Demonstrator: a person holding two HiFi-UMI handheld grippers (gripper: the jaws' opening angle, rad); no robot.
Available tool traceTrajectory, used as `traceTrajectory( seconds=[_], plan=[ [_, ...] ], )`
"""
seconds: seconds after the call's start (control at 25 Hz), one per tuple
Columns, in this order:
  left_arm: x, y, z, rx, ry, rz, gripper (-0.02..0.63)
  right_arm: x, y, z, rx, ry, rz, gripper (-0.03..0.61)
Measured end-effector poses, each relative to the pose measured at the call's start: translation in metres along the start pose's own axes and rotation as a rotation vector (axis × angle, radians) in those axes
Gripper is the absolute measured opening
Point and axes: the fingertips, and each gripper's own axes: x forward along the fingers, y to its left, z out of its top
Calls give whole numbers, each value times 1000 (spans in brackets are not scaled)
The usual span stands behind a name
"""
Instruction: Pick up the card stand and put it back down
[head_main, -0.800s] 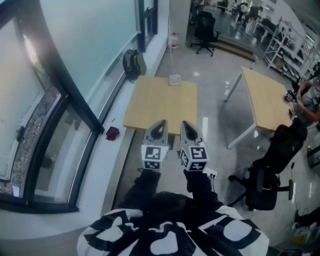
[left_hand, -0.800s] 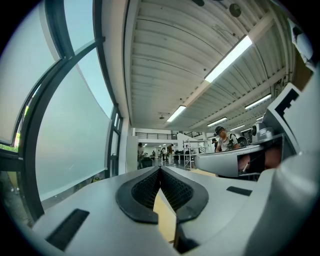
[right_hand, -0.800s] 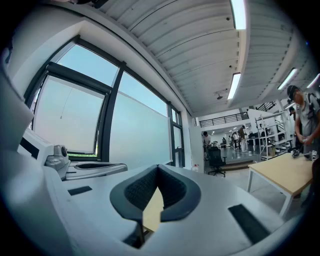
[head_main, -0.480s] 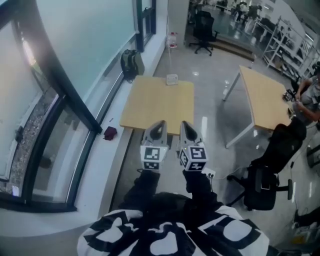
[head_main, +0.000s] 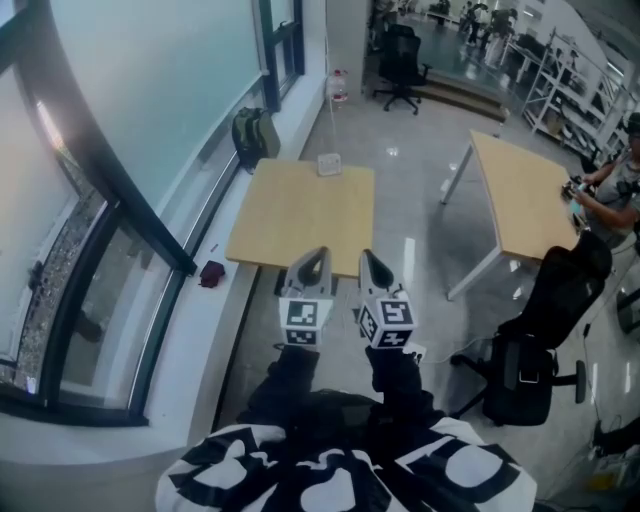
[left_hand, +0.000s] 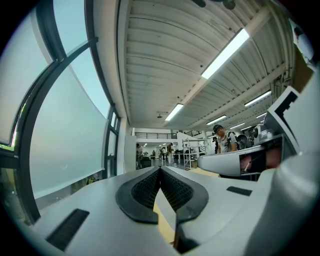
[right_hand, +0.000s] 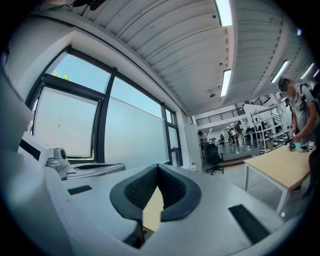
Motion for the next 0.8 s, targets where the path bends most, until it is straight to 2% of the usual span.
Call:
traceTrajectory(
  seconds=[0.16,0.44,0.64,0.8],
  plan=[
    [4,-16,-10,10,17,10,11,-6,-19,-4,13,-4,1,6],
    [19,-14,-18,15,39,22,11,8,-29,-15,39,19,18,6],
    [45,9,-30,2,50,17,11,40,-31,-24,41,37,18,6],
    [90,32,-32,-5,39,-16,11,82,-40,-27,30,45,-6,6]
  ],
)
